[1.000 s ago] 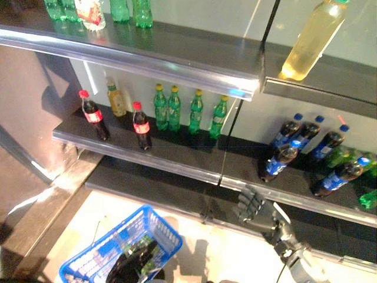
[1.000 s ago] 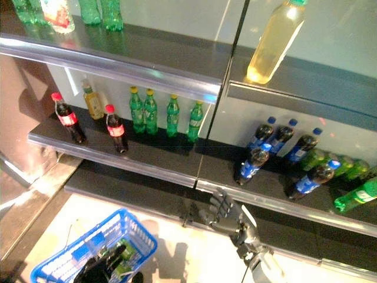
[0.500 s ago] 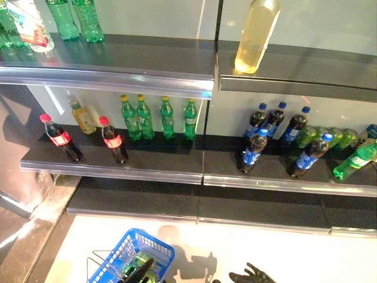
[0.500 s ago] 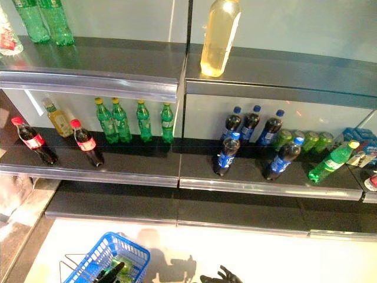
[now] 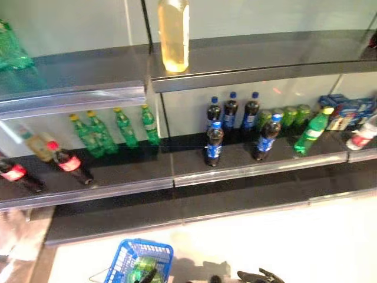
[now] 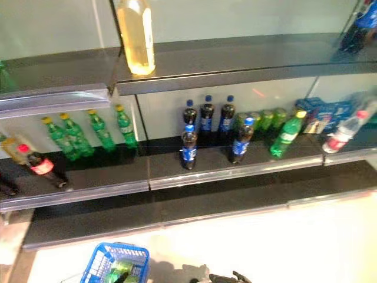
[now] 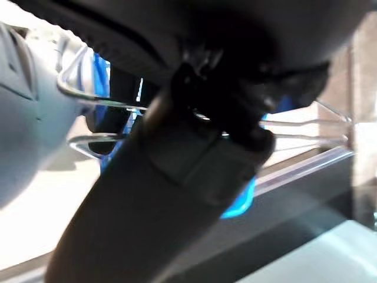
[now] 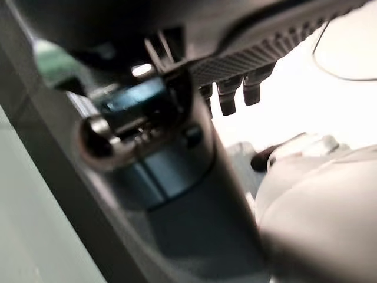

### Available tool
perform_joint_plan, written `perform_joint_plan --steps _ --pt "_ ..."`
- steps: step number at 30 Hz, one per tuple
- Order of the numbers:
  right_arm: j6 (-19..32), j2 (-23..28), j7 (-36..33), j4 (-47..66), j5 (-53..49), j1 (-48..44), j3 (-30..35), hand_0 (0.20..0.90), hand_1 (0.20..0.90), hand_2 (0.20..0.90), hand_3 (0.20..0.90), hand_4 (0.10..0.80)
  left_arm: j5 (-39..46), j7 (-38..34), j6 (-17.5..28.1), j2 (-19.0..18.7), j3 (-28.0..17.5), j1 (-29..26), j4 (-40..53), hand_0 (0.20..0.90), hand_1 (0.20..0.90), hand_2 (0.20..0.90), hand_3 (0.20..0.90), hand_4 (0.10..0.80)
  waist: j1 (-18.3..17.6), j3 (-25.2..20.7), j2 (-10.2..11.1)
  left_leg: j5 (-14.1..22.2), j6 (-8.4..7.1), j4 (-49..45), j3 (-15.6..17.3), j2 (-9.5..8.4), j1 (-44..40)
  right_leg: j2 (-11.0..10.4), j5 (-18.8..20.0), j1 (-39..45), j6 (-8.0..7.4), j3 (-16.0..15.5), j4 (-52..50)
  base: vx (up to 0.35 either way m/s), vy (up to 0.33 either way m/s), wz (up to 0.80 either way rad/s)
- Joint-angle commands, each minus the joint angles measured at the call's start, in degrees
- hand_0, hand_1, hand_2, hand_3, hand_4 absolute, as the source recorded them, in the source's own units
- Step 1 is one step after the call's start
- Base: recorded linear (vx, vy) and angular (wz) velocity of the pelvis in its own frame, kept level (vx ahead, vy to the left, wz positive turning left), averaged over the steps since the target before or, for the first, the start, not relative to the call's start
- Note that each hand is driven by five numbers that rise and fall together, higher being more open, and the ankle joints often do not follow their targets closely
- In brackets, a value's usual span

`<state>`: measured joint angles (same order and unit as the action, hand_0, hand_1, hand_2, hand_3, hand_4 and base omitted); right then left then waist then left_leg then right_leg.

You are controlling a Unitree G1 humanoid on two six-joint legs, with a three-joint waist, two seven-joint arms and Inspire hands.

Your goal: Pick up the drink and place into the basket.

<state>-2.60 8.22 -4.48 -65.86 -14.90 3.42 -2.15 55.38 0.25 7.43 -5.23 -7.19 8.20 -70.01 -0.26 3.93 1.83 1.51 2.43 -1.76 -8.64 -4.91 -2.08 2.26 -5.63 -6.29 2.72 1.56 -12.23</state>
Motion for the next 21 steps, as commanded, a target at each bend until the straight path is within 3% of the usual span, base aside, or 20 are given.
perform_joint_plan --steps 1,3,5,8,9,11,12,14,15,19,20,21 --pt "1.61 1.87 -4.12 1.22 7.81 2.65 -3.38 0.900 0.900 0.900 0.900 0.800 -1.95 0.02 5.10 -2.68 -1.59 -1.38 4.47 0.300 0.300 0.300 0.200 0.100 0.09 1.31 -0.21 -0.75 -0.22 0.37 3.94 -1.41 0.01 -1.66 6.52 4.37 -5.39 -4.88 1.07 0.029 -0.165 -0.12" --pt "1.11 1.83 -4.75 2.47 6.86 2.69 -4.23 0.900 0.900 0.900 0.900 0.800 -1.42 -0.17 5.03 -3.38 -2.12 -1.81 5.00 0.300 0.300 0.300 0.200 0.100 0.59 1.77 -0.28 -0.50 -0.30 0.64 6.09 -0.12 -0.52 -4.18 6.47 4.29 -6.14 -6.87 1.27 0.034 -0.239 -0.63" --pt "1.31 1.74 -5.03 2.46 6.46 2.93 -4.33 0.900 0.900 0.900 0.900 0.800 -1.61 0.17 4.75 -3.63 -2.14 -2.11 5.17 0.300 0.300 0.300 0.200 0.100 0.59 1.96 -0.37 -0.36 -0.25 0.63 6.63 0.26 -0.73 -4.82 6.68 4.67 -6.33 -6.40 2.01 0.040 -0.192 -0.69" --pt "2.91 1.12 -5.02 -1.08 5.69 2.39 -2.94 0.900 0.900 0.900 0.900 0.800 -3.04 0.35 4.07 -4.30 -0.97 -3.65 5.08 0.300 0.300 0.300 0.200 0.100 0.61 1.73 -0.65 -0.03 -0.57 0.87 7.58 1.88 -1.45 -10.64 11.29 6.41 -8.79 -4.70 9.41 0.079 -0.379 -0.31" --pt "2.82 1.09 -4.95 -1.33 5.36 2.28 -2.82 0.900 0.900 0.900 0.900 0.800 -3.16 0.29 4.08 -4.34 -0.90 -3.71 5.11 0.300 0.300 0.300 0.200 0.100 0.67 1.77 -0.69 0.03 -0.65 0.91 7.68 2.06 -1.59 -11.12 11.82 6.49 -8.99 -4.73 9.84 0.060 -0.326 -0.35" --pt "2.63 0.87 -5.06 -2.31 8.03 0.91 -2.62 0.900 0.900 0.900 0.900 0.800 -0.73 -1.02 3.84 -5.09 -0.79 -3.66 6.14 0.300 0.300 0.300 0.200 0.100 0.80 2.20 -1.14 0.60 -2.24 1.64 10.07 5.23 -3.30 -14.57 15.00 5.10 -10.80 -5.43 11.64 0.092 -0.520 -0.60" --pt "2.46 0.95 -5.25 -1.99 11.14 0.50 -3.25 0.900 0.900 0.900 0.900 0.800 -0.37 -1.95 3.37 -5.59 -1.62 -3.15 7.17 0.300 0.300 0.300 0.200 0.100 1.19 2.43 -1.23 0.68 -3.44 1.71 11.80 7.60 -4.24 -15.42 14.69 4.86 -11.44 -7.27 11.36 0.096 -0.524 -0.90" --pt "2.23 1.24 -5.46 -1.62 11.92 0.29 -4.02 0.900 0.900 0.900 0.900 0.800 -0.60 -2.60 3.12 -5.92 -1.83 -2.94 7.82 0.300 0.300 0.300 0.200 0.100 1.43 2.55 -1.06 0.60 -4.24 1.35 12.54 9.08 -4.37 -15.46 13.67 5.34 -11.71 -8.27 11.25 0.110 -0.539 -0.96" --pt "1.74 1.60 -5.63 -0.83 11.05 0.32 -4.65 0.900 0.900 0.900 0.900 0.800 -1.17 -3.88 2.97 -5.91 -2.07 -2.89 8.79 0.300 0.300 0.300 0.200 0.100 1.52 2.43 -0.44 0.44 -5.36 0.45 13.12 11.29 -3.99 -14.13 12.00 6.36 -10.83 -8.73 11.30 0.127 -0.592 -0.70" --pt "1.58 1.65 -5.56 -0.75 10.79 0.33 -4.69 0.900 0.900 0.900 0.900 0.800 -1.08 -4.03 2.99 -5.90 -2.08 -2.89 8.90 0.300 0.300 0.300 0.200 0.100 1.51 2.41 -0.39 0.42 -5.48 0.29 13.14 11.53 -3.91 -13.96 11.80 6.43 -10.70 -8.76 11.24 0.034 -0.153 -0.14" --pt "1.21 1.82 -5.32 -0.52 9.71 0.33 -4.75 0.900 0.900 0.900 0.900 0.800 -0.79 -4.32 2.94 -5.87 -2.03 -2.89 9.26 0.300 0.300 0.300 0.200 0.100 1.41 2.41 -0.04 0.35 -5.76 -0.46 12.91 12.46 -3.61 -12.95 10.91 6.38 -10.10 -8.38 10.54 0.030 -0.136 -0.17" --pt "-0.68 3.02 -4.21 1.98 7.79 0.21 -7.07 0.900 0.900 0.900 0.900 0.800 0.27 -4.30 3.64 -3.74 -2.20 -2.15 8.88 0.300 0.300 0.300 0.200 0.100 1.80 3.78 2.72 -8.50 -5.38 -16.42 11.99 17.56 3.80 -6.34 7.94 7.60 -3.94 -8.26 9.66 0.067 -0.267 -0.05"
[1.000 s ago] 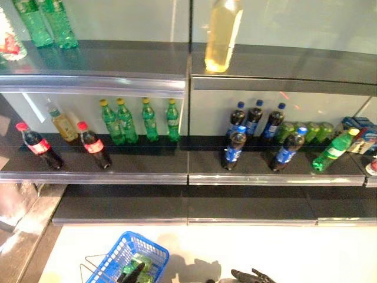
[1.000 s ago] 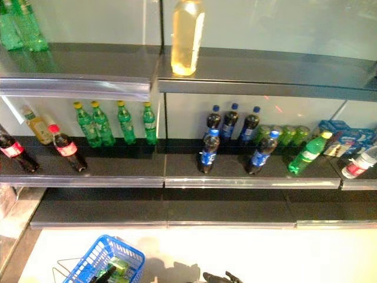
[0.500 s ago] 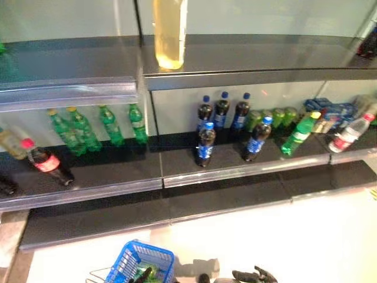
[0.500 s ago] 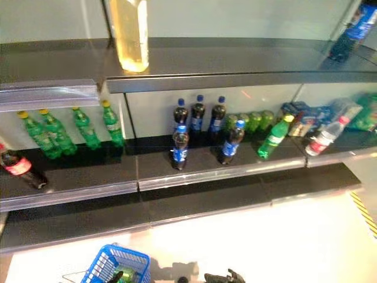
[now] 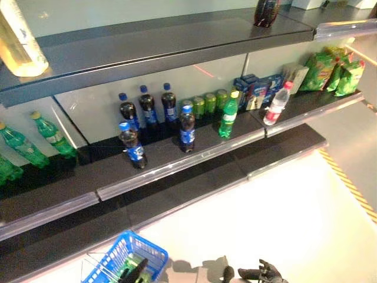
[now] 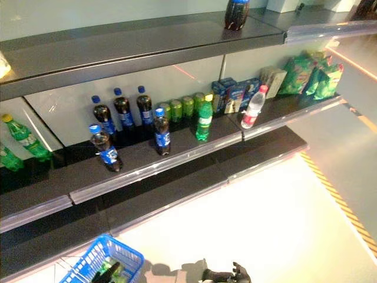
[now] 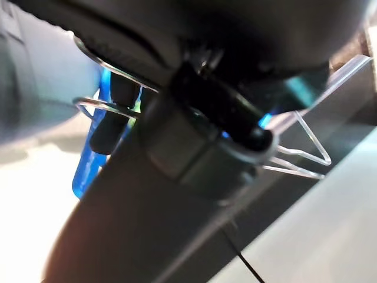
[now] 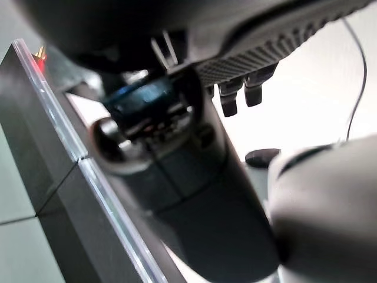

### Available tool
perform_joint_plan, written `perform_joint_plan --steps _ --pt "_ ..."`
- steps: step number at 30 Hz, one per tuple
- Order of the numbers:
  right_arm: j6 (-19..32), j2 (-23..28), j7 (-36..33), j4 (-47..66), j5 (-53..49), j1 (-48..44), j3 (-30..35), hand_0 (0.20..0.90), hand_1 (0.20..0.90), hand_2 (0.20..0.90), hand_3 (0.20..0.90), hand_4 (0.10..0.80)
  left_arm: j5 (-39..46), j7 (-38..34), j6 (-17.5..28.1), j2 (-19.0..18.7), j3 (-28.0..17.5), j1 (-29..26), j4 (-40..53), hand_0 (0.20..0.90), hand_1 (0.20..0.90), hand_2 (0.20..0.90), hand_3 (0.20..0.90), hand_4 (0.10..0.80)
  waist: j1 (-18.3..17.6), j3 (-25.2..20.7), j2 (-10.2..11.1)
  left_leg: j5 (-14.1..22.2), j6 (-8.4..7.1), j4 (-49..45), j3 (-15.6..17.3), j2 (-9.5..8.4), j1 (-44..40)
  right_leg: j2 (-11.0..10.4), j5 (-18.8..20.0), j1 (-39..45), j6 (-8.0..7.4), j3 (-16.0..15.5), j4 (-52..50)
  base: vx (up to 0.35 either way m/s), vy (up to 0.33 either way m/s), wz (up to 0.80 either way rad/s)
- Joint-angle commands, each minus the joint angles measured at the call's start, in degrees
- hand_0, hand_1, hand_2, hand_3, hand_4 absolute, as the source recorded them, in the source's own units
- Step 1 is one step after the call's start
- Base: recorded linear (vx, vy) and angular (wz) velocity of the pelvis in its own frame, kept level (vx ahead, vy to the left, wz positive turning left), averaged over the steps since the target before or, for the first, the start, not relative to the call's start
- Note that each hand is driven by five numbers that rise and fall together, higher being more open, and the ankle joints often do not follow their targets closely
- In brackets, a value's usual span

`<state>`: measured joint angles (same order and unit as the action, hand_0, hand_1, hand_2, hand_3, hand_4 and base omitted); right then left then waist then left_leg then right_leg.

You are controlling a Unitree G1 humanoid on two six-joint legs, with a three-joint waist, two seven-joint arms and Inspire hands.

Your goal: Pick up the drink and place into the basket.

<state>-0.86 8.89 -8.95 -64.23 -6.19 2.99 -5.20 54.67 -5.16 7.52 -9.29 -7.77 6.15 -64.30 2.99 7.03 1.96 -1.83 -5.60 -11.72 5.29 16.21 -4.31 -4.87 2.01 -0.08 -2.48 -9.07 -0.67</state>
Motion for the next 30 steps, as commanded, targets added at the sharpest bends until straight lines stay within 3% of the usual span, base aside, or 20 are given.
perform_joint_plan --steps 1,2,3,4,5,8,9,10,11,12,14,15,16,17,18,21,23,27,28,30 --pt "-2.45 2.20 0.73 0.04 -0.40 0.59 -4.04 0.900 0.900 0.900 0.900 0.800 1.78 1.29 3.69 0.63 -1.26 0.14 3.26 0.300 0.300 0.300 0.200 0.100 -1.39 1.03 3.01 -5.30 3.36 -9.67 -1.70 -3.92 7.64 1.47 0.11 1.66 2.00 2.70 -2.04 0.082 -0.237 0.06" --pt "-1.99 2.12 1.04 -0.60 0.35 0.47 -4.30 0.900 0.900 0.900 0.900 0.800 2.87 1.50 3.83 1.02 -1.00 0.16 3.16 0.300 0.300 0.300 0.200 0.100 -0.90 1.53 3.23 -4.25 4.42 -12.57 -3.05 -6.24 9.34 1.90 0.01 2.11 2.37 3.06 -2.14 0.082 -0.237 0.06" --pt "-1.99 2.12 1.04 -0.60 0.35 0.47 -4.30 0.900 0.900 0.900 0.900 0.800 2.87 1.50 3.83 1.02 -1.00 0.16 3.16 0.300 0.300 0.300 0.200 0.100 -0.90 1.53 3.23 -4.25 4.42 -12.57 -3.05 -6.24 9.34 1.90 0.01 2.11 2.37 3.06 -2.14 0.184 -0.287 -0.79" --pt "-1.77 2.38 2.34 -1.97 2.33 -0.13 -4.90 0.900 0.900 0.900 0.900 0.800 4.67 2.28 4.47 2.19 -1.01 0.22 2.68 0.300 0.300 0.300 0.200 0.100 0.49 1.73 3.34 -1.55 6.72 -13.91 -5.80 -13.73 11.68 2.29 0.12 2.17 2.31 3.63 -2.15 0.200 -0.232 -0.72" --pt "-1.59 2.71 2.55 -2.43 2.13 -0.41 -5.12 0.900 0.900 0.900 0.900 0.800 5.18 2.24 4.54 2.51 -0.68 0.27 2.74 0.300 0.300 0.300 0.200 0.100 0.92 1.87 2.86 -1.53 6.78 -13.47 -5.35 -16.27 12.52 3.01 -0.06 2.57 2.31 3.62 -2.08 0.252 -0.276 -0.88" --pt "-1.52 2.88 2.59 -3.41 0.97 -0.79 -4.91 0.900 0.900 0.900 0.900 0.800 4.91 2.12 4.83 3.24 0.40 0.53 2.98 0.300 0.300 0.300 0.200 0.100 1.82 2.87 1.58 -3.64 5.76 -10.86 -3.45 -19.98 15.14 5.29 -0.97 4.94 2.35 3.56 -1.23 0.277 -0.204 -0.43" --pt "-1.59 2.66 2.46 -3.87 0.96 -0.93 -5.17 0.900 0.900 0.900 0.900 0.800 4.83 1.41 4.91 3.59 0.62 0.26 3.06 0.300 0.300 0.300 0.200 0.100 2.43 2.85 0.14 -5.95 4.80 -5.63 -1.98 -22.53 16.99 7.23 -1.70 5.93 2.33 3.38 -1.22 0.331 -0.170 -0.24" --pt "-1.52 2.60 2.46 -3.92 1.12 -0.81 -5.33 0.900 0.900 0.900 0.900 0.800 5.11 1.34 5.08 3.63 0.71 0.23 2.83 0.300 0.300 0.300 0.200 0.100 2.70 2.78 -0.56 -7.43 4.19 -3.27 -0.57 -23.18 18.08 8.17 -2.37 6.53 2.46 2.96 -1.53 0.341 -0.157 -0.18" --pt "-1.45 2.56 2.49 -3.89 1.30 -0.69 -5.41 0.900 0.900 0.900 0.900 0.800 5.31 1.32 5.19 3.64 0.74 0.24 2.68 0.300 0.300 0.300 0.200 0.100 2.84 2.76 -0.86 -8.17 3.88 -2.09 0.21 -23.45 18.48 8.57 -2.86 6.91 2.52 2.67 -1.81 0.382 -0.156 -0.18" --pt "-1.42 2.14 2.09 -3.49 1.75 -0.10 -5.48 0.900 0.900 0.900 0.900 0.800 5.43 0.94 5.11 3.65 0.81 0.31 2.52 0.300 0.300 0.300 0.200 0.100 2.98 2.44 -1.87 -10.09 3.19 1.75 5.36 -23.46 19.86 10.02 -4.67 8.33 3.08 0.98 -2.86 0.316 -0.122 -0.14" --pt "-0.98 1.85 1.69 -2.96 2.04 0.50 -5.53 0.900 0.900 0.900 0.900 0.800 5.63 0.41 4.87 3.55 0.72 0.38 2.45 0.300 0.300 0.300 0.200 0.100 2.89 2.09 -2.28 -10.99 2.90 3.73 8.89 -23.42 20.01 10.75 -5.49 9.02 3.23 -0.22 -4.16 0.368 -0.115 -0.21" --pt "-0.87 1.52 1.28 -2.65 1.85 0.78 -5.60 0.900 0.900 0.900 0.900 0.800 5.52 0.22 4.77 3.47 0.50 0.41 2.16 0.300 0.300 0.300 0.200 0.100 2.56 1.80 -1.88 -9.39 3.05 3.90 10.24 -23.96 19.39 10.66 -6.73 9.56 2.78 -0.87 -6.55 0.388 -0.118 -0.28" --pt "-0.90 1.01 0.90 -2.48 1.97 0.87 -5.73 0.900 0.900 0.900 0.900 0.800 5.52 -0.04 4.62 3.17 -0.02 0.64 1.82 0.300 0.300 0.300 0.200 0.100 2.26 1.37 -1.71 -7.37 5.00 3.85 11.77 -23.69 18.39 11.16 -6.57 8.57 2.83 -1.19 -9.01 0.479 -0.118 0.07" --pt "-1.65 0.14 0.32 -2.46 1.92 0.97 -6.02 0.900 0.900 0.900 0.900 0.800 4.35 -0.97 4.32 2.97 -1.60 1.02 1.00 0.300 0.300 0.300 0.200 0.100 2.28 0.36 -0.80 -2.83 7.38 4.96 9.81 -25.20 15.84 11.48 -6.06 8.12 1.77 -0.12 -13.40 0.380 -0.105 0.34" --pt "-2.03 -0.06 0.33 -2.35 1.73 1.02 -5.99 0.900 0.900 0.900 0.900 0.800 4.21 -1.13 4.32 2.93 -1.96 1.06 0.74 0.300 0.300 0.300 0.200 0.100 2.33 0.19 -0.50 -2.25 7.75 5.20 9.27 -25.59 15.38 11.42 -5.61 8.16 1.31 0.10 -14.41 0.507 -0.138 0.80" --pt "-0.61 -1.01 2.13 -3.33 4.46 1.19 -6.65 0.900 0.900 0.900 0.900 0.800 5.48 1.81 5.28 1.69 -2.70 0.26 -1.45 0.300 0.300 0.300 0.200 0.100 2.31 -1.60 2.03 0.24 11.13 7.86 7.40 -25.95 10.87 11.59 6.80 4.75 -5.65 2.44 -31.23 0.439 -0.148 0.25" --pt "-0.68 -0.74 1.06 -2.29 3.98 0.87 -7.71 0.900 0.900 0.900 0.900 0.800 5.17 1.51 4.71 1.42 -0.90 -0.66 0.82 0.300 0.300 0.300 0.200 0.100 2.15 -1.96 1.28 0.12 10.73 8.39 5.58 -23.85 9.02 11.29 10.71 -0.12 -7.60 2.47 -40.57 0.293 -0.137 0.03" --pt "-1.63 -0.23 -0.81 -0.53 -0.76 0.00 -8.10 0.900 0.900 0.900 0.900 0.800 5.89 1.52 4.16 1.23 3.18 -2.38 4.28 0.300 0.300 0.300 0.200 0.100 1.13 -1.34 0.20 0.77 10.00 6.68 1.71 -22.29 8.07 6.68 3.14 -4.57 -4.20 1.00 -35.64 0.188 -0.142 0.53" --pt "-0.77 0.10 -1.58 -0.14 -2.53 -0.51 -7.58 0.900 0.900 0.900 0.900 0.800 5.08 1.86 3.47 1.00 5.17 -3.85 5.99 0.300 0.300 0.300 0.200 0.100 0.32 -0.02 -0.36 1.38 9.83 6.24 -1.12 -21.96 6.72 1.96 1.66 -5.34 -2.72 1.26 -25.34 0.144 -0.227 1.05" --pt "-0.01 0.29 -2.20 -0.19 -4.15 -0.78 -7.10 0.900 0.900 0.900 0.900 0.800 5.03 2.15 3.49 0.87 7.16 -5.34 6.51 0.300 0.300 0.300 0.200 0.100 -0.82 1.53 -0.99 2.89 9.62 6.30 -3.99 -21.30 5.12 -2.09 2.75 -5.67 -2.02 3.86 -12.27 0.146 -0.274 1.26"
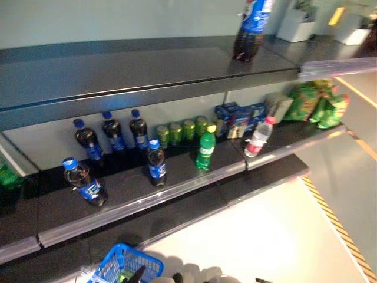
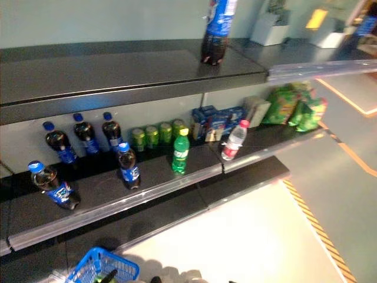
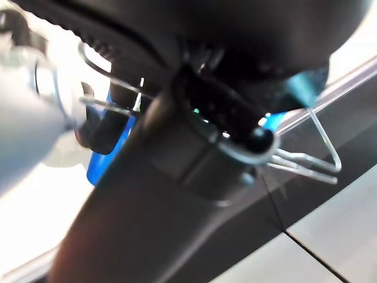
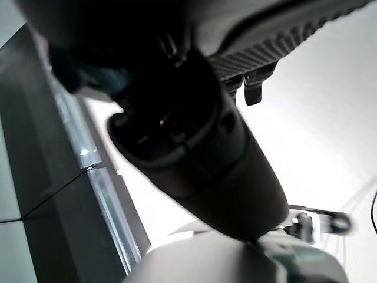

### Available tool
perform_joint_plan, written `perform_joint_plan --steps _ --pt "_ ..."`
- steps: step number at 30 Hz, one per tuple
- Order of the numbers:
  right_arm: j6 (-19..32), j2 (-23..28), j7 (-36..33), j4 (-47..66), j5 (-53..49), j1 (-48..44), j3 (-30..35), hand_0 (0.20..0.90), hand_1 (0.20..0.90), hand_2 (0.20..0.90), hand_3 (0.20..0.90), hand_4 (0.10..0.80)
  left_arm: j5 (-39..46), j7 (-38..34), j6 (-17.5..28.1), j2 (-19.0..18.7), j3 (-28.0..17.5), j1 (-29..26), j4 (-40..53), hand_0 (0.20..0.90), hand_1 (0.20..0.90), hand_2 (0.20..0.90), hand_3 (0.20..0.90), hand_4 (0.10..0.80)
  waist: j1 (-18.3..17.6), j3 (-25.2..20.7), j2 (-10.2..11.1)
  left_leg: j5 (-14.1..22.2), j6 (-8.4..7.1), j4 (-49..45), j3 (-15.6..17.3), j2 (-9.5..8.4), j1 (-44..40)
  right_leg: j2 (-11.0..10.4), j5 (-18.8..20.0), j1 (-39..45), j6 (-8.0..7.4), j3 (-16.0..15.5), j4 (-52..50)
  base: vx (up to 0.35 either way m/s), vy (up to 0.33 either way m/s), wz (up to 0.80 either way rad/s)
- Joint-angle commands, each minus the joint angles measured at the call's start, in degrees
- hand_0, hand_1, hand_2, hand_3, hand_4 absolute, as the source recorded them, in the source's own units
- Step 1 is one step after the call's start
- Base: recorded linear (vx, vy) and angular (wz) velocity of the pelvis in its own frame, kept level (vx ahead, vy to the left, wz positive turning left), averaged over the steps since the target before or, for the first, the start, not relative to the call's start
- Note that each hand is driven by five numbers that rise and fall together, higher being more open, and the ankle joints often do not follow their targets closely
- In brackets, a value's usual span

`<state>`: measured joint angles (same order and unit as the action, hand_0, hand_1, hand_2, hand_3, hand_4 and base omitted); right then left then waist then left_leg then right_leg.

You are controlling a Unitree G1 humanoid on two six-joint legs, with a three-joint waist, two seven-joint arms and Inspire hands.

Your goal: Pick up the drink and place into the basket.

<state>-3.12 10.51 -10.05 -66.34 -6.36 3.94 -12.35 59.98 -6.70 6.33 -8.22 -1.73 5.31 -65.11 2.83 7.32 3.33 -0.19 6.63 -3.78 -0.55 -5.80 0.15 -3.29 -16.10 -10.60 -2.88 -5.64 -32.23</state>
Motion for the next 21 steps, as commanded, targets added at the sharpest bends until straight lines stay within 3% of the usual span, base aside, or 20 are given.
perform_joint_plan --steps 1,2,6,7,8,10,14,15,17,19,20,21 --pt "2.29 -1.33 -1.07 1.85 -3.82 -1.73 0.19 0.900 0.900 0.900 0.900 0.800 -0.25 3.79 4.70 -0.21 1.26 -4.69 7.26 0.300 0.300 0.300 0.200 0.100 -0.85 1.30 -2.43 1.52 -2.64 -1.62 1.32 0.75 0.64 -4.28 21.42 4.69 -1.72 1.29 21.55 0.178 -0.329 1.07" --pt "2.92 -1.28 -0.72 0.87 -2.99 -1.83 0.62 0.900 0.900 0.900 0.900 0.800 -0.21 4.32 4.96 -0.28 1.34 -5.09 6.54 0.300 0.300 0.300 0.200 0.100 -1.69 1.65 -2.49 2.95 -2.94 -1.59 -0.83 0.91 0.12 -6.65 24.98 3.81 -2.80 5.47 29.13 0.139 -0.247 0.65" --pt "2.31 -1.45 0.19 0.00 -0.99 -2.47 0.60 0.900 0.900 0.900 0.900 0.800 -0.18 4.22 5.09 -0.76 1.20 -5.01 5.88 0.300 0.300 0.300 0.200 0.100 -2.32 2.20 -2.30 4.56 -3.65 -0.78 -2.92 2.54 -1.84 -8.13 29.06 2.88 -4.45 8.93 32.32 0.154 -0.305 0.69" --pt "1.60 -1.13 -0.60 0.69 0.80 -3.15 -0.12 0.900 0.900 0.900 0.900 0.800 -2.00 2.52 4.65 -1.18 -0.09 -4.08 5.29 0.300 0.300 0.300 0.200 0.100 -1.38 1.94 -1.15 4.68 -5.34 -1.06 -4.35 5.53 -2.39 -7.48 25.36 6.32 -5.25 7.46 31.79 0.257 -0.558 0.77" --pt "1.43 -1.05 -0.56 0.78 0.67 -3.21 -0.16 0.900 0.900 0.900 0.900 0.800 -1.93 2.08 4.69 -1.11 -0.20 -4.00 5.20 0.300 0.300 0.300 0.200 0.100 -1.29 1.88 -1.05 4.55 -5.53 -1.09 -4.46 5.69 -2.40 -7.38 25.17 6.78 -5.20 7.21 31.90 0.270 -0.628 0.85" --pt "0.08 -0.42 0.99 1.32 -1.26 -3.42 0.07 0.900 0.900 0.900 0.900 0.800 -3.30 1.35 4.56 -0.58 -1.25 -3.19 3.24 0.300 0.300 0.300 0.200 0.100 -0.52 1.14 -0.12 3.19 -7.25 -1.26 -5.37 7.74 -2.04 -5.88 23.13 8.76 -4.18 6.24 31.29 0.121 -0.306 0.95" --pt "0.21 -0.16 1.22 1.28 -1.22 -3.53 0.14 0.900 0.900 0.900 0.900 0.800 -3.78 1.37 4.34 -0.55 -1.56 -3.01 2.61 0.300 0.300 0.300 0.200 0.100 -0.27 1.00 0.15 2.63 -7.70 -1.11 -5.29 8.39 -1.96 -5.67 22.79 9.28 -3.87 5.49 31.58 0.049 -0.122 0.23" --pt "0.98 0.81 1.61 1.16 -0.43 -3.25 0.59 0.900 0.900 0.900 0.900 0.800 -5.84 1.64 4.42 0.20 -2.85 -2.35 0.09 0.300 0.300 0.300 0.200 0.100 0.29 0.83 0.81 0.30 -9.05 -0.38 -5.27 10.52 -1.08 -4.82 21.96 10.72 -2.61 3.18 32.40 0.052 -0.295 0.24" --pt "3.03 1.81 2.99 0.10 -0.09 -2.57 1.42 0.900 0.900 0.900 0.900 0.800 -6.13 2.91 3.97 0.82 -2.65 -2.41 -0.29 0.300 0.300 0.300 0.200 0.100 -0.21 1.68 0.25 -2.10 -10.22 0.84 -3.49 12.88 0.05 -4.36 20.85 10.51 -1.54 0.02 31.80 -0.008 -0.203 0.65" --pt "3.03 1.81 2.99 0.10 -0.09 -2.57 1.42 0.900 0.900 0.900 0.900 0.800 -6.13 2.91 3.97 0.82 -2.65 -2.41 -0.29 0.300 0.300 0.300 0.200 0.100 -0.21 1.68 0.25 -2.10 -10.22 0.84 -3.49 12.88 0.05 -4.36 20.85 10.51 -1.54 0.02 31.80 -0.018 0.028 0.51" --pt "6.26 1.96 4.91 1.98 -2.02 -1.18 0.92 0.900 0.900 0.900 0.900 0.800 -9.52 4.35 3.47 1.13 -0.41 -2.64 1.25 0.300 0.300 0.300 0.200 0.100 -1.68 2.67 -0.87 -3.26 -11.32 1.69 0.32 14.61 -0.34 -5.36 19.45 10.61 -1.51 -3.90 29.92 -0.011 0.083 0.62" --pt "6.07 1.96 5.03 2.40 -2.12 -1.16 0.91 0.900 0.900 0.900 0.900 0.800 -9.42 4.31 3.49 1.08 -0.41 -2.65 1.35 0.300 0.300 0.300 0.200 0.100 -1.83 2.68 -0.95 -3.18 -11.33 1.72 0.31 14.55 -0.48 -5.49 19.42 10.55 -1.61 -3.83 29.75 0.005 0.129 0.86"
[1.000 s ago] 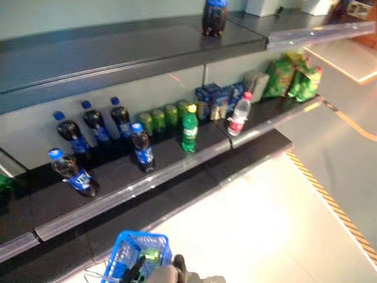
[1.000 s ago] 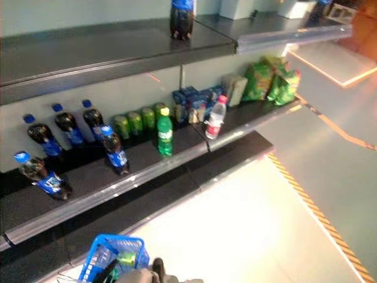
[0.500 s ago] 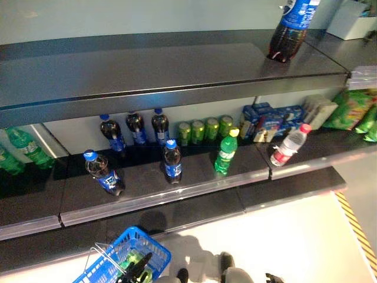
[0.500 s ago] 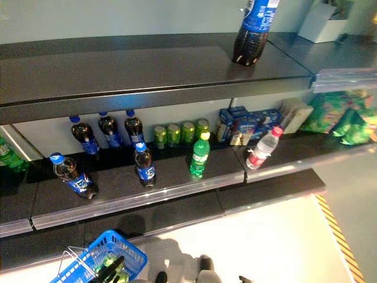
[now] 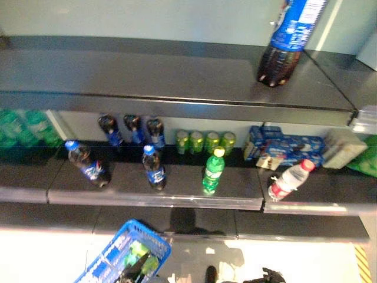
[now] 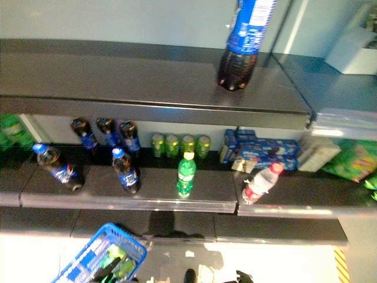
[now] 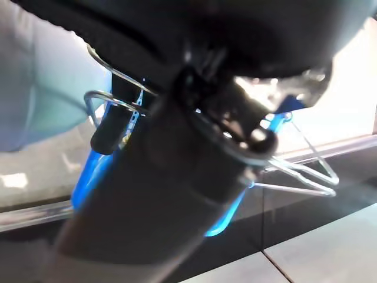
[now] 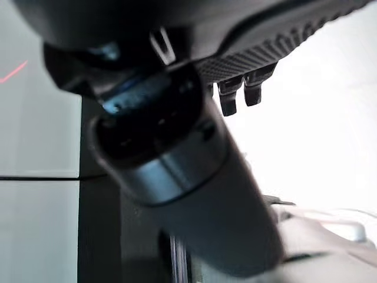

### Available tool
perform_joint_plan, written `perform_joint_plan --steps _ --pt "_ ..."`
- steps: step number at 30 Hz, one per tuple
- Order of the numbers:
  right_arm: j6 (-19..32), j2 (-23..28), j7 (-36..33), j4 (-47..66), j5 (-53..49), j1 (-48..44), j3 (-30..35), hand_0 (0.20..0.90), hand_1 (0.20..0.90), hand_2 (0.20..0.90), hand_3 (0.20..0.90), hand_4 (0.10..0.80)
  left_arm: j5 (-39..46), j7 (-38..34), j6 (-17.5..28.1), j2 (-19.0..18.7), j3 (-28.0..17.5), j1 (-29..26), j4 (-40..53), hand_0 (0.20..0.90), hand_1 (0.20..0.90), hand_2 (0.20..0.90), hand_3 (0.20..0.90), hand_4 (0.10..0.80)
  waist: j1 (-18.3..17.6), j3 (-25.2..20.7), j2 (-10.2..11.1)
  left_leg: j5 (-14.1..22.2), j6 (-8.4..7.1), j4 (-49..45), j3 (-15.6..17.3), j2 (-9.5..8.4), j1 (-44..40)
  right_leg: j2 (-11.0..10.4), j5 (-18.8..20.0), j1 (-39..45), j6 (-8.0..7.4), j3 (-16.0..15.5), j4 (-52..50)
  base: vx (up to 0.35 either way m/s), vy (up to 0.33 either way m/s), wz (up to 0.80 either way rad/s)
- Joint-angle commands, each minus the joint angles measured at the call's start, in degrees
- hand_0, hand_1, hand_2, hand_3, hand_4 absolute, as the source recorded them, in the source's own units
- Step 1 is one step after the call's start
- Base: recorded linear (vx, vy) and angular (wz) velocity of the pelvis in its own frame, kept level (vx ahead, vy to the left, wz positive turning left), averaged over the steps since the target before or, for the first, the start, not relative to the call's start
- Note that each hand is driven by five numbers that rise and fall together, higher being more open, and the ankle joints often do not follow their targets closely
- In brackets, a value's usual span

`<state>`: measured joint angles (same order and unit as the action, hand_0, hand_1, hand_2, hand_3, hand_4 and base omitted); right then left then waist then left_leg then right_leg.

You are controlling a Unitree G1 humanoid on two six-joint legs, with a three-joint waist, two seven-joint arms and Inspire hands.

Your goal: Pick up the drink and place into the basket.

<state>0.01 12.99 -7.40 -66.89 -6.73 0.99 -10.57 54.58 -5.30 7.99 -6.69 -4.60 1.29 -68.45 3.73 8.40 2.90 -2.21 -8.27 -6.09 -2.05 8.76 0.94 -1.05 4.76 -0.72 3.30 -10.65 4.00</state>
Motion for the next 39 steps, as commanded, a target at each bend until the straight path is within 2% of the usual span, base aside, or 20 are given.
perform_joint_plan --steps 1,5,10,18,20,25,27,28,31,33,36,37,39 --pt "2.49 -0.40 2.91 4.05 -1.49 1.91 -0.93 0.900 0.900 0.900 0.900 0.800 -3.37 3.08 2.01 -0.66 2.42 1.45 5.02 0.300 0.300 0.300 0.200 0.100 -3.26 1.55 -0.75 -0.78 3.60 4.13 1.96 -0.10 -1.79 -7.98 -1.69 0.48 -8.00 1.74 -7.00 0.047 0.112 0.69" --pt "1.30 -0.70 3.01 5.90 0.08 3.10 -1.36 0.900 0.900 0.900 0.900 0.800 -1.54 3.87 3.19 -0.88 2.47 1.98 7.23 0.300 0.300 0.300 0.200 0.100 -4.27 0.70 -1.51 0.50 3.89 5.19 2.51 -1.05 -4.09 -8.88 -1.35 1.56 -8.97 3.56 -6.02 0.075 0.146 0.13" --pt "0.91 -0.69 3.64 9.99 2.91 3.76 -3.47 0.900 0.900 0.900 0.900 0.800 -0.95 2.97 2.54 -1.41 3.13 2.71 9.95 0.300 0.300 0.300 0.200 0.100 -4.69 0.48 -1.87 1.58 4.31 5.45 3.41 -1.81 -5.16 -9.96 -0.38 2.13 -10.14 4.69 -4.51 0.002 0.098 -0.16" --pt "-3.33 0.60 5.38 18.89 3.63 4.58 -6.40 0.900 0.900 0.900 0.900 0.800 -1.84 2.31 0.44 -1.26 3.61 3.27 11.07 0.300 0.300 0.300 0.200 0.100 -5.33 0.88 -0.80 4.52 5.12 1.12 5.25 -3.14 -4.51 -11.42 0.35 2.82 -11.20 6.48 -3.61 -0.037 0.103 -0.09" --pt "-3.10 0.28 4.24 19.84 3.00 5.42 -6.00 0.900 0.900 0.900 0.900 0.800 -3.92 2.02 -0.67 -1.58 3.96 3.17 10.79 0.300 0.300 0.300 0.200 0.100 -5.75 0.98 -0.35 5.19 5.97 1.03 6.77 -4.10 -4.86 -12.93 2.28 2.57 -12.82 6.84 -2.77 -0.004 0.160 -0.13" --pt "-2.24 0.71 4.87 24.58 4.91 6.23 -5.56 0.900 0.900 0.900 0.900 0.800 -5.06 1.76 -1.19 -3.32 4.28 3.03 12.57 0.300 0.300 0.300 0.200 0.100 -6.23 1.10 -0.06 4.60 6.79 3.89 8.55 -4.63 -5.93 -14.79 6.48 0.27 -14.60 6.59 -1.15 -0.053 0.036 -0.23" --pt "-2.57 1.27 5.81 27.69 6.07 6.10 -6.11 0.900 0.900 0.900 0.900 0.800 -4.18 1.15 -1.22 -4.19 4.57 2.84 13.71 0.300 0.300 0.300 0.200 0.100 -6.47 1.30 -0.24 4.22 7.12 4.35 8.74 -4.47 -5.70 -14.58 5.98 -1.45 -14.22 7.15 -3.80 -0.153 -0.026 -0.33" --pt "-2.04 3.00 7.49 31.92 7.27 5.99 -7.05 0.900 0.900 0.900 0.900 0.800 -2.86 0.16 -1.54 -5.04 4.05 2.34 14.50 0.300 0.300 0.300 0.200 0.100 -6.37 1.19 -0.18 3.94 7.32 4.20 8.86 -4.49 -4.95 -14.05 4.75 -1.23 -13.78 6.32 -4.22 -0.144 -0.096 -0.20" --pt "-0.92 5.57 11.35 39.50 8.27 5.42 -8.75 0.900 0.900 0.900 0.900 0.800 -1.79 -1.91 -1.32 -4.92 3.60 2.28 15.67 0.300 0.300 0.300 0.200 0.100 -6.22 0.69 0.05 3.61 6.86 4.26 8.89 -4.15 -4.77 -13.05 4.07 -0.98 -13.25 5.98 -3.71 -0.090 -0.144 0.06" --pt "-1.09 10.05 15.86 51.09 7.55 5.07 -9.44 0.900 0.900 0.900 0.900 0.800 -1.25 -3.32 -2.33 -5.40 3.28 3.15 17.15 0.300 0.300 0.300 0.200 0.100 -6.12 0.04 0.68 3.75 6.21 3.52 8.15 -3.17 -5.03 -11.67 2.54 0.39 -12.10 6.26 -3.43 -0.023 -0.243 -0.10" --pt "-2.25 13.87 20.18 59.94 5.80 4.55 -7.98 0.900 0.900 0.900 0.900 0.800 -1.37 -3.02 -2.30 -5.05 3.26 4.31 16.95 0.300 0.300 0.300 0.200 0.100 -6.20 -0.68 0.89 3.22 5.40 4.39 7.76 -1.96 -5.96 -10.44 1.40 1.78 -11.20 6.31 -3.05 0.012 -0.130 -0.17" --pt "-0.40 16.48 23.93 63.92 4.76 4.56 -6.08 0.900 0.900 0.900 0.900 0.800 -1.82 -2.12 -2.19 -4.68 3.05 5.31 16.64 0.300 0.300 0.300 0.200 0.100 -6.20 -1.26 1.05 2.88 4.94 5.19 7.63 -1.31 -6.65 -9.91 0.80 2.76 -10.84 6.07 -2.59 0.032 -0.125 -0.14" --pt "-0.40 19.62 27.72 69.09 2.10 4.86 -3.31 0.900 0.900 0.900 0.900 0.800 -2.50 -0.86 -1.98 -4.24 2.73 5.98 15.89 0.300 0.300 0.300 0.200 0.100 -6.40 -1.83 1.08 2.42 4.58 6.43 7.39 -0.80 -7.45 -9.44 0.44 3.58 -10.63 5.85 -2.11 0.042 -0.093 0.01"
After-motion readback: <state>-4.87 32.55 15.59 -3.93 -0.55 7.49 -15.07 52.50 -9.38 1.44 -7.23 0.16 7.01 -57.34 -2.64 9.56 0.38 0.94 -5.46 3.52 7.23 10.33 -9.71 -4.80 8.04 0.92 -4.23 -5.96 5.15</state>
